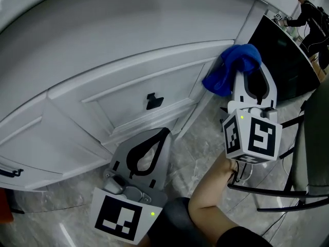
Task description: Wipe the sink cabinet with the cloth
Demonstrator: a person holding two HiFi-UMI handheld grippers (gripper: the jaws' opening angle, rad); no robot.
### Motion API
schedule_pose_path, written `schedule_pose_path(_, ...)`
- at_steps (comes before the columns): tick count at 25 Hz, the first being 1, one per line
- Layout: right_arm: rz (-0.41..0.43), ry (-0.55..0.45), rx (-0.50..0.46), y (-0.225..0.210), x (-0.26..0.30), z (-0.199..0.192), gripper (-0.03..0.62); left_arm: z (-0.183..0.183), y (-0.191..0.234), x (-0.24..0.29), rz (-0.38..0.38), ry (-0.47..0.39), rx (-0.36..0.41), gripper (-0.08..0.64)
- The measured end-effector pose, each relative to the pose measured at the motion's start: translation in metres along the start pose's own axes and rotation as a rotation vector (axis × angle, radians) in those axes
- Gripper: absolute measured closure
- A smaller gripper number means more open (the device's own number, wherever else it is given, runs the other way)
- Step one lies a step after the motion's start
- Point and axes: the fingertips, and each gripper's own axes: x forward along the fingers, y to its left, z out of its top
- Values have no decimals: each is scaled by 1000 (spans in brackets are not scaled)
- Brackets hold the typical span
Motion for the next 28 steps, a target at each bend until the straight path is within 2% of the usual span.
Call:
schedule_pose_path(5, 13, 5, 3, 0, -1, -3, 477, 1, -2, -3, -2, 9, 23, 557)
schedule_pose_path(13, 7, -9, 3, 1, -2, -5, 477, 2, 3, -8, 35, 8, 34, 557)
schedule_pose_path(20, 20, 7, 13, 1, -3, -9, 477, 9, 5, -17, 54, -9, 20, 557)
schedule_pose_path(28, 51, 0, -41, 4, -4, -11, 477, 12, 1, -17, 44, -20, 25, 557)
